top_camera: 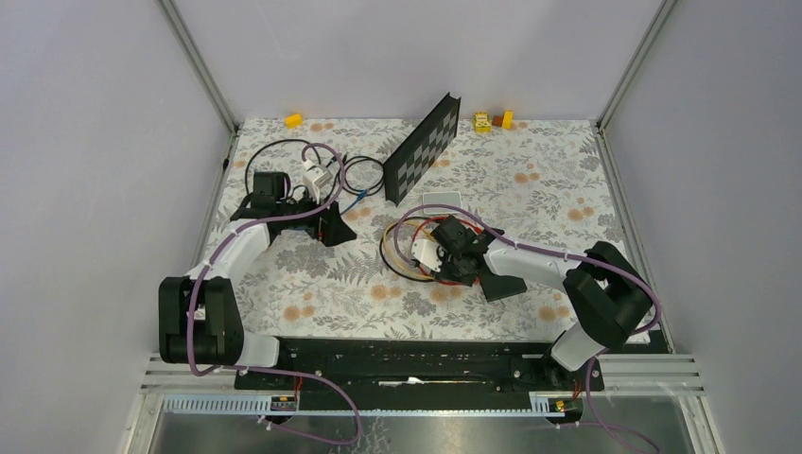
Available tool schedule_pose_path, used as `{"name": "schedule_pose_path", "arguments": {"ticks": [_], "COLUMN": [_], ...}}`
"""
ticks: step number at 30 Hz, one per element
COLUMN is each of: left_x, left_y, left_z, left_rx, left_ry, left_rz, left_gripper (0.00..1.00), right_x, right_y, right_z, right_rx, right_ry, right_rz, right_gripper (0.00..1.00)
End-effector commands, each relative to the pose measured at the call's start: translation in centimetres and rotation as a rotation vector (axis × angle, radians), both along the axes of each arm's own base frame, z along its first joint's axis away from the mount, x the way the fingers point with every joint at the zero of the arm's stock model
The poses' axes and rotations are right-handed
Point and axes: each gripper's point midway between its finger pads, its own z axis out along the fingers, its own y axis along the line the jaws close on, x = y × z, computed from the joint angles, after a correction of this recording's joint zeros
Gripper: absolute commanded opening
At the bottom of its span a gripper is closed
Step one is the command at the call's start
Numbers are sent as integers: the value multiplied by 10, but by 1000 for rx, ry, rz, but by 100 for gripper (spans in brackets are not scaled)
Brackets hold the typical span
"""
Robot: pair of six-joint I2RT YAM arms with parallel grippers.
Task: Pull the plug from the switch port
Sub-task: Pick up the connector from the center of the board.
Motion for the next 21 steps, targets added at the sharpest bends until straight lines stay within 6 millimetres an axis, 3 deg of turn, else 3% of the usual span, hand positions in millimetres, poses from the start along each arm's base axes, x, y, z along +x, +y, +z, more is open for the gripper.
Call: {"name": "schedule_pose_path", "arguments": {"ticks": [1,5,13,21], "left_x": [-1,1,13,32], "left_y": [0,4,11,28], "left_z": [11,14,20,27], "left_rx": [-22,-8,17,21], "left_ry": [-57,-75,-103,-113], "left_rz": [-19,-2,27,115], "left_gripper": [94,94,95,96], "right_x": [1,-1,-15,-22], "right_y": [2,6,37,74], "right_z": [10,25,66,128], "right_rx": [9,41,192,385], "right_ry": [-21,-23,60,95], "right_rz": [11,23,93,153], "right_gripper": [27,24,11,0]}}
